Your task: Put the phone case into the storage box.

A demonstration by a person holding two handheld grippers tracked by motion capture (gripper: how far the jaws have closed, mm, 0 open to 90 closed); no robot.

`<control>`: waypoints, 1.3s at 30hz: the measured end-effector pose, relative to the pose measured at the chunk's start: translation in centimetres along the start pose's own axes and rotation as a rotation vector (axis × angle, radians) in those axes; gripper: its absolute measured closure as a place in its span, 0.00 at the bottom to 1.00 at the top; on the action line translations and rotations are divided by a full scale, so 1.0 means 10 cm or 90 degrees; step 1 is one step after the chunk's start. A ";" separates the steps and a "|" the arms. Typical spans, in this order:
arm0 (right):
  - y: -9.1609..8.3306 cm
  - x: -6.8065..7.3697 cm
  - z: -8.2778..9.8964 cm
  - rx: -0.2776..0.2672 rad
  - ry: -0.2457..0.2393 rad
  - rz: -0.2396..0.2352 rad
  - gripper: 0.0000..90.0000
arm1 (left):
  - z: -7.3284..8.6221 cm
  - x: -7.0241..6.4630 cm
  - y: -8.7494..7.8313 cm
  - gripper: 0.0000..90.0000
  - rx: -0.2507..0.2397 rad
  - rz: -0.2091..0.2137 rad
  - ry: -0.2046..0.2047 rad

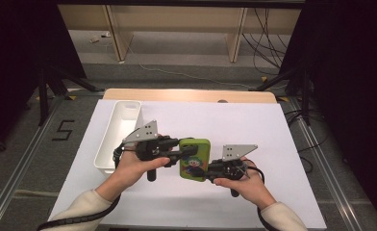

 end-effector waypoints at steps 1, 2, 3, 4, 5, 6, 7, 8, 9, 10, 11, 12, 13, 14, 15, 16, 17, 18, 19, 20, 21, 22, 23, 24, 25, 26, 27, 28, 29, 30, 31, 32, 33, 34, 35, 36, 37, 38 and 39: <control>0.00 0.00 -0.01 -0.002 0.003 0.003 0.96 | 0.00 0.00 0.01 0.69 0.005 -0.015 0.009; 0.01 0.01 -0.01 -0.004 0.007 0.007 0.96 | 0.01 0.00 0.02 0.64 0.009 -0.024 0.013; 0.01 0.02 -0.02 -0.005 0.012 0.008 0.96 | 0.01 0.00 0.02 0.59 0.011 -0.028 0.012; 0.01 0.03 -0.03 -0.002 0.018 0.012 0.97 | 0.01 0.00 0.03 0.54 0.013 -0.035 0.013; 0.01 0.03 -0.03 -0.004 0.018 0.023 0.97 | 0.02 0.00 0.03 0.49 0.017 -0.042 0.016; 0.01 0.03 -0.03 -0.006 0.019 0.027 0.97 | 0.02 0.00 0.03 0.44 0.023 -0.051 0.021; 0.01 0.03 -0.04 -0.010 0.022 0.031 0.97 | 0.02 -0.01 0.03 0.37 0.030 -0.062 0.022; 0.01 0.03 -0.04 -0.015 0.027 0.039 0.97 | 0.01 -0.01 0.03 0.30 0.034 -0.071 0.021; 0.00 0.02 -0.05 -0.022 0.028 0.046 0.97 | 0.01 -0.01 0.03 0.25 0.036 -0.077 0.021; -0.02 0.01 -0.05 -0.026 0.031 0.054 0.97 | 0.01 0.00 0.03 0.22 0.038 -0.084 0.022; -0.03 0.00 -0.06 -0.028 0.032 0.066 0.97 | 0.00 0.01 0.02 0.19 0.039 -0.089 0.024; -0.04 0.00 -0.06 -0.035 0.034 0.075 0.97 | 0.00 0.01 0.02 0.17 0.041 -0.095 0.023; -0.05 -0.01 -0.07 -0.039 0.034 0.084 0.97 | 0.00 0.01 0.01 0.17 0.042 -0.103 0.025; -0.06 -0.01 -0.07 -0.041 0.035 0.096 0.97 | 0.00 0.01 0.01 0.14 0.044 -0.110 0.025; -0.07 -0.01 -0.08 -0.043 0.037 0.106 0.97 | 0.00 0.02 0.02 0.11 0.046 -0.119 0.028; -0.07 -0.01 -0.08 -0.047 0.036 0.111 0.97 | 0.00 0.02 0.02 0.08 0.048 -0.128 0.028; -0.06 0.00 -0.09 -0.048 0.035 0.128 0.97 | 0.00 0.01 0.02 0.06 0.048 -0.140 0.029; -0.06 0.00 -0.10 -0.050 0.033 0.141 0.97 | -0.01 0.01 0.03 0.04 0.050 -0.150 0.032; -0.05 0.01 -0.11 -0.051 0.031 0.152 0.97 | -0.01 0.00 0.04 0.02 0.051 -0.160 0.037; -0.03 0.02 -0.12 -0.053 0.030 0.164 0.97 | -0.02 -0.01 0.04 0.00 0.051 -0.166 0.038; -0.02 0.02 -0.12 -0.055 0.029 0.172 0.97 | -0.02 -0.01 0.05 0.00 0.051 -0.172 0.045; -0.01 0.03 -0.13 -0.055 0.028 0.183 0.97 | -0.03 -0.02 0.07 0.00 0.049 -0.180 0.044; 0.01 0.03 -0.14 -0.057 0.027 0.193 0.97 | -0.04 -0.04 0.08 0.00 0.046 -0.187 0.045; 0.02 0.03 -0.14 -0.060 0.028 0.204 0.97 | -0.05 -0.05 0.09 0.00 0.045 -0.191 0.046; 0.02 0.03 -0.15 -0.063 0.030 0.214 0.97 | -0.06 -0.06 0.10 0.00 0.044 -0.196 0.047; 0.03 0.03 -0.15 -0.065 0.033 0.222 0.97 | -0.07 -0.07 0.11 0.00 0.042 -0.200 0.049; 0.03 0.03 -0.15 -0.068 0.033 0.230 0.97 | -0.07 -0.07 0.12 0.00 0.042 -0.205 0.050; 0.03 0.03 -0.15 -0.068 0.033 0.241 0.97 | -0.08 -0.08 0.13 0.00 0.042 -0.213 0.049; 0.03 0.03 -0.15 -0.069 0.035 0.247 0.97 | -0.09 -0.07 0.14 0.00 0.041 -0.220 0.050; 0.03 0.02 -0.15 -0.069 0.036 0.252 0.97 | -0.09 -0.07 0.15 0.00 0.040 -0.230 0.048; 0.03 0.02 -0.15 -0.068 0.036 0.258 0.97 | -0.10 -0.06 0.16 0.00 0.041 -0.238 0.048; 0.04 0.02 -0.14 -0.066 0.038 0.261 0.97 | -0.10 -0.05 0.17 0.00 0.042 -0.243 0.047; 0.04 0.02 -0.14 -0.065 0.038 0.265 0.97 | -0.10 -0.04 0.19 0.00 0.043 -0.246 0.048; 0.05 0.02 -0.14 -0.067 0.038 0.272 0.97 | -0.10 -0.04 0.21 0.00 0.043 -0.252 0.048; 0.05 0.02 -0.14 -0.066 0.038 0.277 0.97 | -0.11 -0.04 0.23 0.00 0.044 -0.256 0.048; 0.05 0.03 -0.14 -0.063 0.039 0.279 0.97 | -0.11 -0.04 0.26 0.00 0.043 -0.259 0.049; 0.06 0.03 -0.14 -0.065 0.038 0.282 0.97 | -0.12 -0.04 0.28 0.00 0.043 -0.260 0.052; 0.06 0.03 -0.14 -0.064 0.038 0.283 0.97 | -0.12 -0.04 0.30 0.00 0.043 -0.265 0.052; 0.06 0.03 -0.14 -0.063 0.039 0.283 0.97 | -0.12 -0.04 0.31 0.00 0.043 -0.268 0.052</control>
Point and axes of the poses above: each handheld gripper's, and its own axes: y roughly forward along the jaws, z roughly out of its underside, x roughly to its left, the point moved 3 cm from there along y, roughly forward along the jaws, and after that the axes turned 10 degrees about y, right-handed, at the moved point
